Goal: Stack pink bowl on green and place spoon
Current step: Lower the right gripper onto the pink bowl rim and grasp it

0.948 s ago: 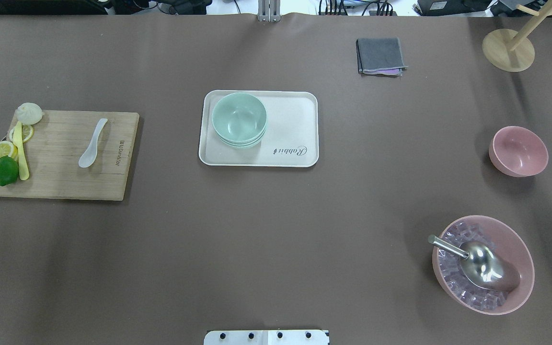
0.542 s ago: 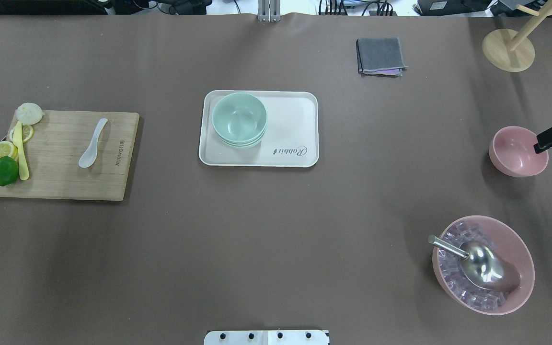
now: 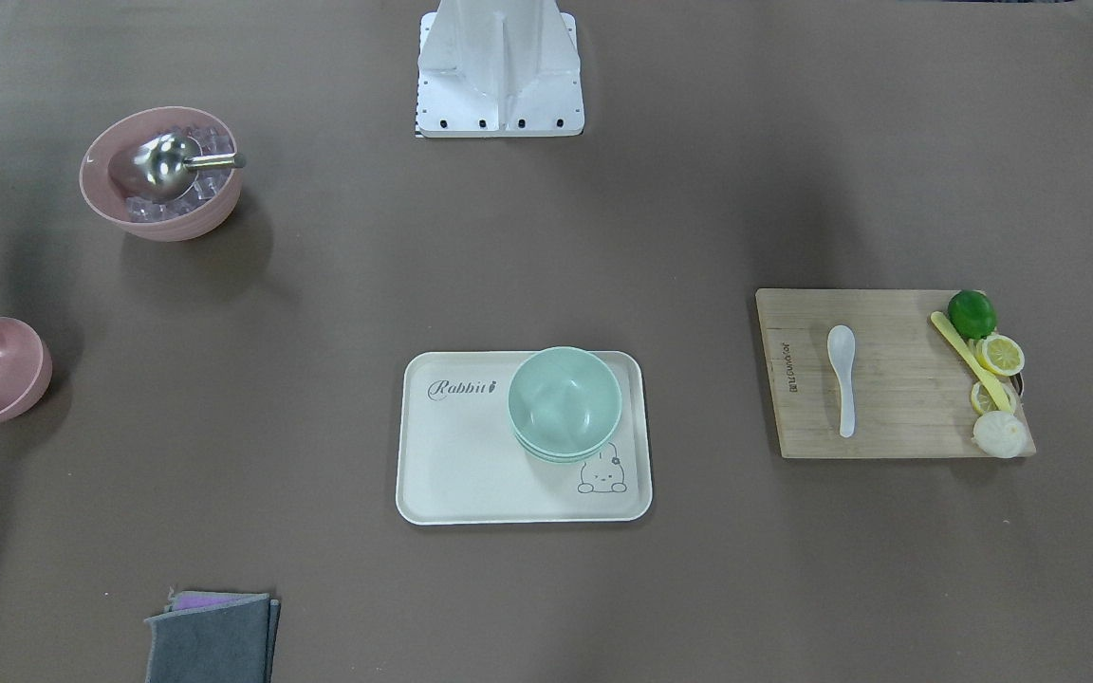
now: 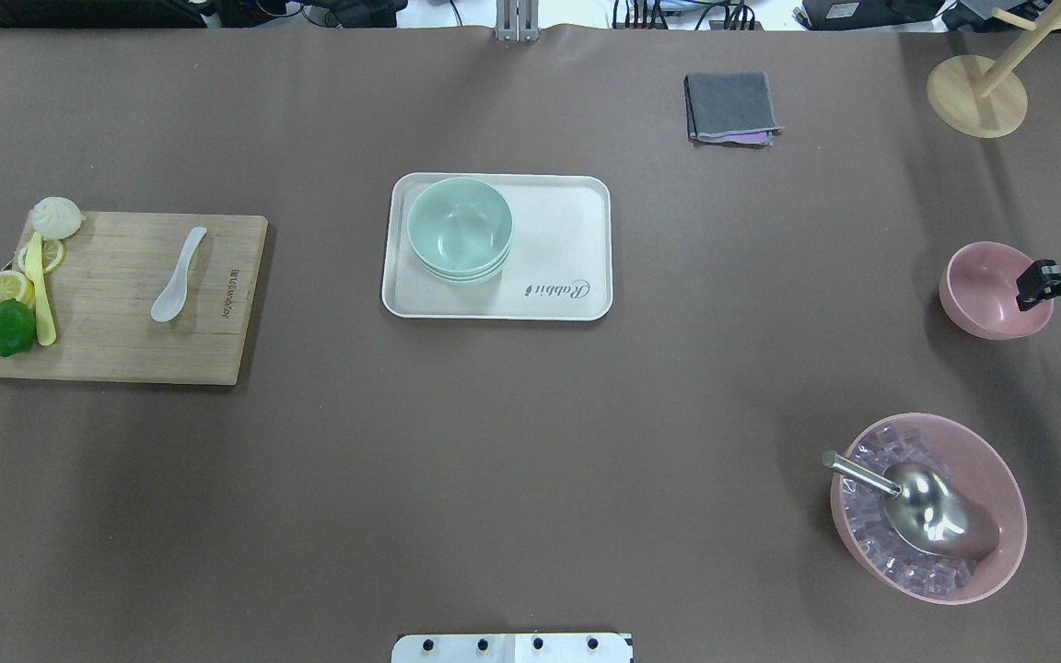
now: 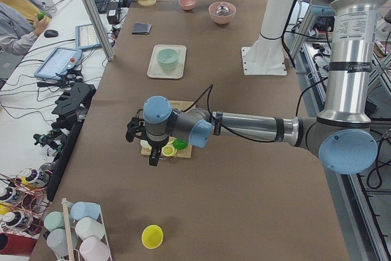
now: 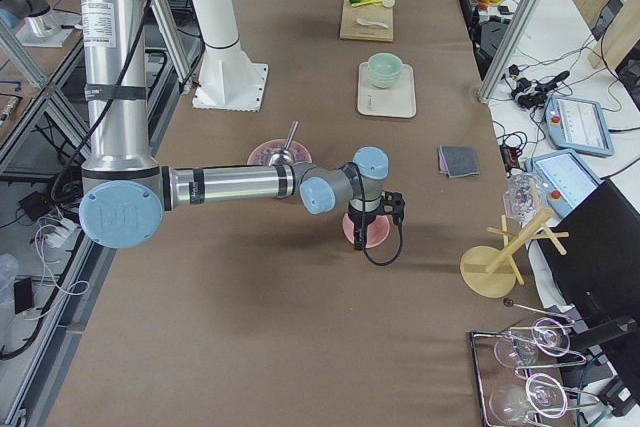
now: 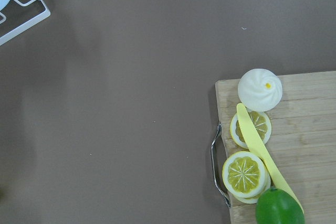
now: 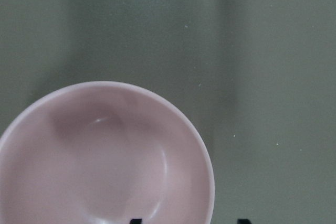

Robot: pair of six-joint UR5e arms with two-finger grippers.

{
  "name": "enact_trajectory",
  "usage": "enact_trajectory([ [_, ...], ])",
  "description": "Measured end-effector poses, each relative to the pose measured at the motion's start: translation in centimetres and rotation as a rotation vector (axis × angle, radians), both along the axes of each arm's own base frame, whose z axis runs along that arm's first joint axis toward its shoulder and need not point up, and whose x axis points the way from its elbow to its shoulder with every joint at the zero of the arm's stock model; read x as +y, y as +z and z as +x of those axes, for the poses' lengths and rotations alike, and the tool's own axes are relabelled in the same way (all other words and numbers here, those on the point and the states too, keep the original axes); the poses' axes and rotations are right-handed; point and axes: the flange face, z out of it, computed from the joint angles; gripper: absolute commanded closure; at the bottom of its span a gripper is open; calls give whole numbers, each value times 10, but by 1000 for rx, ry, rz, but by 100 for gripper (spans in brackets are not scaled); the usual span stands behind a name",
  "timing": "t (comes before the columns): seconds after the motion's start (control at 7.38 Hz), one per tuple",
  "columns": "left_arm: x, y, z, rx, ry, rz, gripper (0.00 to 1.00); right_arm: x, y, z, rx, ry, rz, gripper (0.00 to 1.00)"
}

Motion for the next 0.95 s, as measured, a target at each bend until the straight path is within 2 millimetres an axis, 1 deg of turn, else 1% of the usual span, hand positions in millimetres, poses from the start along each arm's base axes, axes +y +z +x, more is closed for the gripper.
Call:
enact_trajectory([
  [0.14, 0, -4, 0, 1, -1, 6, 1, 0, 5, 0, 3, 4, -11, 91],
  [0.27, 0, -7, 1, 2, -1, 10, 1, -1, 10, -1, 7, 6, -21, 100],
  [0.41, 0, -8, 2, 3, -7, 4, 1, -2, 12, -1, 8, 7, -26, 100],
  [0.54, -2, -11, 8, 11, -23, -22, 1, -4, 11, -2, 6, 9, -25, 100],
  [0.68, -8, -18, 23, 24, -41, -61, 2, -11, -3, -7, -16, 16, -21, 100],
  [0.81, -17, -30, 45, 37, -53, -98, 2, -28, -31, -17, -55, 37, -19, 100],
  [0.95, -29, -46, 76, 50, -59, -137, 3, -57, -76, -32, -97, 76, -20, 100],
])
